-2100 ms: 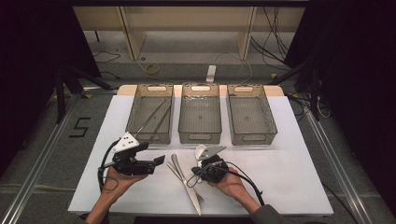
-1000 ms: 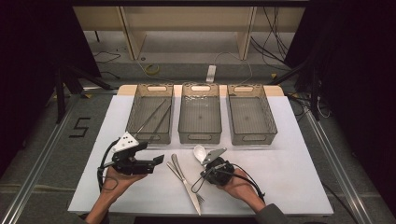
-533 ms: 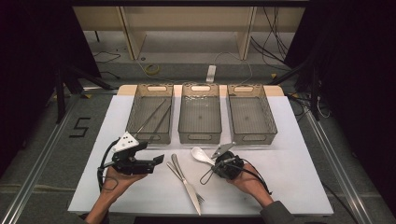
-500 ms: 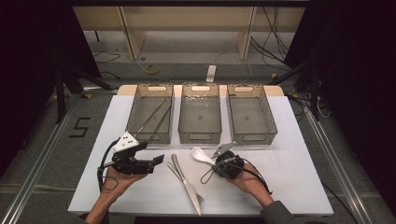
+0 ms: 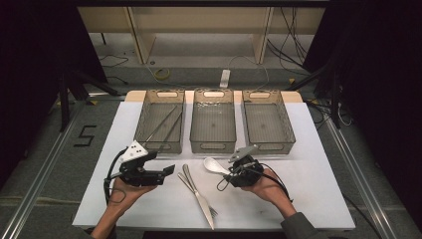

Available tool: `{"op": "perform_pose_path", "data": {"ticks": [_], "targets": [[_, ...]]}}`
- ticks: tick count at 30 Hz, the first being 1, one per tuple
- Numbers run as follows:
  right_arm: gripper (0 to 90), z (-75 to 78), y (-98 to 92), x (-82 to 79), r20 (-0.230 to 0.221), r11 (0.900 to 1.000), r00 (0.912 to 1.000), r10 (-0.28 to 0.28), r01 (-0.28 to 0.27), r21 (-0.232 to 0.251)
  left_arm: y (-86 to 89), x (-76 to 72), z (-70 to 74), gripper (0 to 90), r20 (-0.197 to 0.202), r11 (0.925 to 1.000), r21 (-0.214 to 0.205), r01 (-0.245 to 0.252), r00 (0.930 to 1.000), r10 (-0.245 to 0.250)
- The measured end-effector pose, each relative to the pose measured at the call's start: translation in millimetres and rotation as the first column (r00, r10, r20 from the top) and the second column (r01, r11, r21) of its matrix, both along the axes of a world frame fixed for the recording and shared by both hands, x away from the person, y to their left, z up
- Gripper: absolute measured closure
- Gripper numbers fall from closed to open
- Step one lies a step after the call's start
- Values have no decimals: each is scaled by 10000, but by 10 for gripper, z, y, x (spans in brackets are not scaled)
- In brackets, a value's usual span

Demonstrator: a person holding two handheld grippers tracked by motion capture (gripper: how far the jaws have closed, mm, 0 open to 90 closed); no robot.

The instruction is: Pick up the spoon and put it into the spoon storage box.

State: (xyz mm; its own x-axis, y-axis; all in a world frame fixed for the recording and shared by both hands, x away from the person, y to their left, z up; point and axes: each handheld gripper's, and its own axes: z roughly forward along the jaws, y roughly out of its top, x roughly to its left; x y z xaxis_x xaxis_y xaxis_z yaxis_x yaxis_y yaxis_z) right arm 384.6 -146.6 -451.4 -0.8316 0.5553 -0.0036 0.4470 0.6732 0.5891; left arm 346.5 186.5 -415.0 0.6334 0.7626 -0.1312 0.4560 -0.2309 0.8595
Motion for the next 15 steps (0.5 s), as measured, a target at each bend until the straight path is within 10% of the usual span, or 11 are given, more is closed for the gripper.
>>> {"op": "perform_pose_path", "data": {"ticks": [7,15], "targets": [[331,22,6,78,-52,9999,10000,-85,84,-55,-2,-1,1,167,21,10000,-9,30,10000,-30],[380,-33,44,196,-290,9993,9996,6,-18,-383,-3,-1,0,167,37,10000,-31,37,10000,-37]]}}
